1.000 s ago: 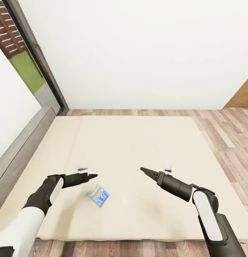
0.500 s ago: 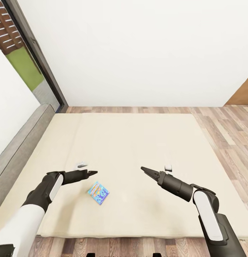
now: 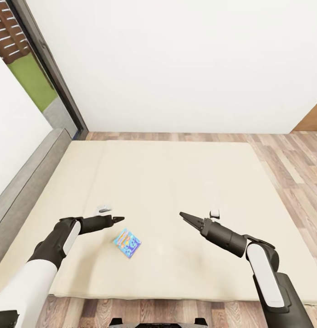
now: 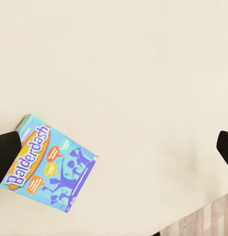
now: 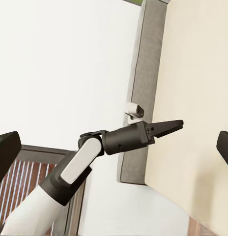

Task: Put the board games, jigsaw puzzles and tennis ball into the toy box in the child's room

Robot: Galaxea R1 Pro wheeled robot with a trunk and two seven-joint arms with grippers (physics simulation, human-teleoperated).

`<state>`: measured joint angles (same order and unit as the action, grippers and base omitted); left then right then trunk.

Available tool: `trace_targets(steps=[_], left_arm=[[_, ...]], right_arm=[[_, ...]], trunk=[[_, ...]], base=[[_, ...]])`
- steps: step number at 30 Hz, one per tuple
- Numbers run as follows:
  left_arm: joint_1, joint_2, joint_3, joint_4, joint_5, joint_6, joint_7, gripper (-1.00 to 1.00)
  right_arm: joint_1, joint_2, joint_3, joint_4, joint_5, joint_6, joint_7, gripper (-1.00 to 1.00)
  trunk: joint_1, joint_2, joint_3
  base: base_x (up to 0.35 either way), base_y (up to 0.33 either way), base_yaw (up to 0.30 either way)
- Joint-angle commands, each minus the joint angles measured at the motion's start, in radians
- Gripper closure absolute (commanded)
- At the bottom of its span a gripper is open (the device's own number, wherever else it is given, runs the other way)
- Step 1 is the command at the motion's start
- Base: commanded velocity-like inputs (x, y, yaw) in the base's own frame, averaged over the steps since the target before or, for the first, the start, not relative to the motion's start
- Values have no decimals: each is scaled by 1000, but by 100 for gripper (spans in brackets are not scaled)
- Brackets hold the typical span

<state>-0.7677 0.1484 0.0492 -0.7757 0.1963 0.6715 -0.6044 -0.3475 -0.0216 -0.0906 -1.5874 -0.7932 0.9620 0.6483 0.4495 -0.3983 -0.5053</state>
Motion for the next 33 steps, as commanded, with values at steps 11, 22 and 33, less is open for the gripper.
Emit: trace_targets(steps=[11,22,33], left_arm=[[-3,6,2,0,1,5,9,-100],[-13,15,22,2,0,0,67,-100],[-15,5,24,3,4,-10,178,-100]], right_arm=[[-1,-5,-2,0,2,8,6,-100],[-1,5,10,0,0,12,6,-100],[-2,10,74,0,-1,24,90,-100]], trunk=[[0,-2,-19],[0,-2,-38],[0,-2,-56]], base=[[0,0,70],[0,0,74],[0,0,77]])
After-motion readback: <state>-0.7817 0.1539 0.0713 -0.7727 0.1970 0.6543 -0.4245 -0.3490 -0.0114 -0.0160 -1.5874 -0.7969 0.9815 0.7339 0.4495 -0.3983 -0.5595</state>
